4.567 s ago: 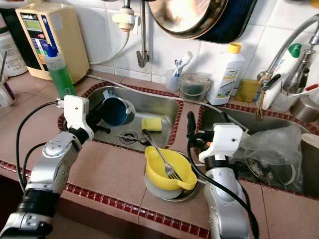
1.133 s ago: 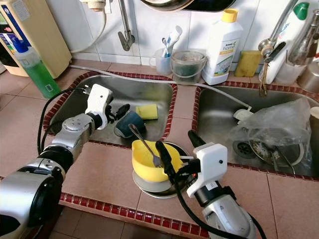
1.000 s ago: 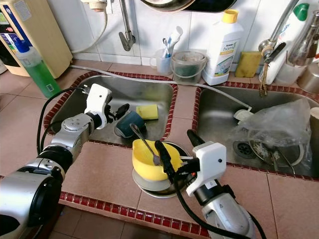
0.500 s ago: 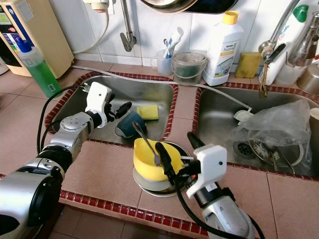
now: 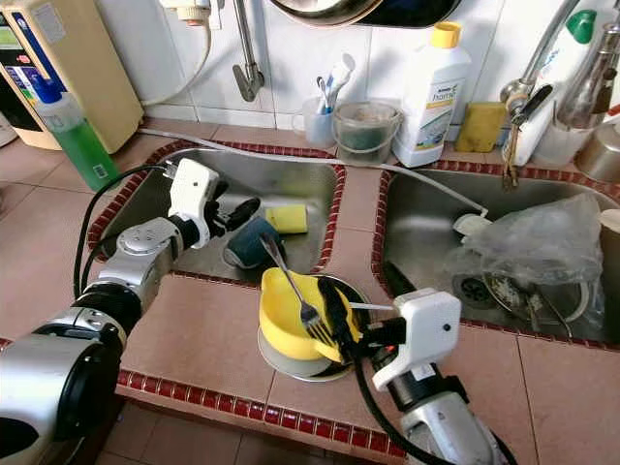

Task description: Kitchen organization

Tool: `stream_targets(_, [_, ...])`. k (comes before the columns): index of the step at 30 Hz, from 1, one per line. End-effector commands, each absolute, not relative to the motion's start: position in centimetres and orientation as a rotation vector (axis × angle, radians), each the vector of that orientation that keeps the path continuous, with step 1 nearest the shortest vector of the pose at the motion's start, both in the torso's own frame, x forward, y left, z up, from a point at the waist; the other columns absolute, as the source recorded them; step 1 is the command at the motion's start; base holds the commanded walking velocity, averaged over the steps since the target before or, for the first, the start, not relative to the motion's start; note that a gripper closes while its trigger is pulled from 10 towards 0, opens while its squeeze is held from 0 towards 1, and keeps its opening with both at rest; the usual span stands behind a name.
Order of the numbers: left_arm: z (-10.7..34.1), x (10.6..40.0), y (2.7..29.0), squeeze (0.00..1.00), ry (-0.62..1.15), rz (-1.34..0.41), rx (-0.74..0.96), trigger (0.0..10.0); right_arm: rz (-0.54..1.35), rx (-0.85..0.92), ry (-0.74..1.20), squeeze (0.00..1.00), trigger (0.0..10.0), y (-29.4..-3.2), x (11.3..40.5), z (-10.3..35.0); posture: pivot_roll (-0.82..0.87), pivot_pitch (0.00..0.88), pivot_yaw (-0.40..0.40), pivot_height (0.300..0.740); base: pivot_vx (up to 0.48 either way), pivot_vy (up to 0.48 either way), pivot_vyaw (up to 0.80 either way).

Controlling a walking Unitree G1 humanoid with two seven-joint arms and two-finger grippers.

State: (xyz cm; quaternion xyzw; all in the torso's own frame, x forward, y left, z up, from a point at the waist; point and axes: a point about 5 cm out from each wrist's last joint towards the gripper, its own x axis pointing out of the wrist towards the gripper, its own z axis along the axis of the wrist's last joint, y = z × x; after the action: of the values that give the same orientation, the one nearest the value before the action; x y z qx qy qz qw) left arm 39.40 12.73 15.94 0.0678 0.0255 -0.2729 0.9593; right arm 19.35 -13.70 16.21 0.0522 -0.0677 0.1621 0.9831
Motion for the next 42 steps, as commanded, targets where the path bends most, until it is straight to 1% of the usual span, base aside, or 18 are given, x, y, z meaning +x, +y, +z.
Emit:
stream_targets(1, [17.3, 39.7, 12.6, 0.0, 0.0, -0.566, 0.139, 10.0, 0.318, 0.107, -0.176, 0.0, 10.0, -13.7, 19.2, 16.9, -0.17, 0.067, 0.117, 0.74, 0.0, 0.0, 0.0])
stream_targets(10, [17.4, 39.6, 12.7, 0.0, -0.016, -0.576, 0.125, 10.0, 0.246, 0.103, -0.235, 0.0, 10.0, -14.6, 20.1, 17.7, -0.16, 0.063, 0.118, 0.74, 0.0, 0.0, 0.0])
stream_targets(18, [17.5, 39.6, 13.3, 0.0, -0.033, -0.56, 0.105, 10.0, 0.246, 0.1, -0.257, 0.0, 10.0, -14.6, 20.7, 18.0, -0.15, 0.054, 0.112, 0.74, 0.0, 0.0, 0.0])
stream_targets(22, [17.4, 39.5, 14.2, 0.0, -0.048, -0.521, 0.099, 10.0, 0.248, 0.093, -0.28, 0.0, 10.0, -14.5, 21.4, 18.3, -0.14, 0.044, 0.102, 0.74, 0.0, 0.0, 0.0])
stream_targets(27, [17.7, 39.1, 15.8, 0.0, -0.115, -0.401, 0.057, 10.0, 0.231, 0.082, -0.324, 0.0, 10.0, -14.3, 23.6, 18.7, -0.09, 0.024, 0.078, 0.74, 0.0, 0.0, 0.0])
stream_targets(33, [18.0, 38.6, 16.5, 0.0, -0.175, -0.333, 0.055, 10.0, 0.218, 0.084, -0.364, 0.0, 10.0, -14.1, 24.9, 19.4, -0.05, 0.0, 0.052, 0.74, 0.0, 0.0, 0.0])
stream_targets(35, [18.4, 38.0, 16.9, 0.0, -0.205, -0.277, 0.033, 10.0, 0.233, 0.08, -0.391, 0.0, 10.0, -13.8, 26.0, 19.9, -0.03, 0.0, 0.038, 0.74, 0.0, 0.0, 0.0])
stream_targets(42, [18.8, 36.7, 16.9, 0.0, -0.259, -0.245, 0.001, 10.0, 0.239, 0.075, -0.418, 0.0, 10.0, -13.5, 27.2, 20.2, 0.0, 0.0, 0.011, 0.74, 0.0, 0.0, 0.0])
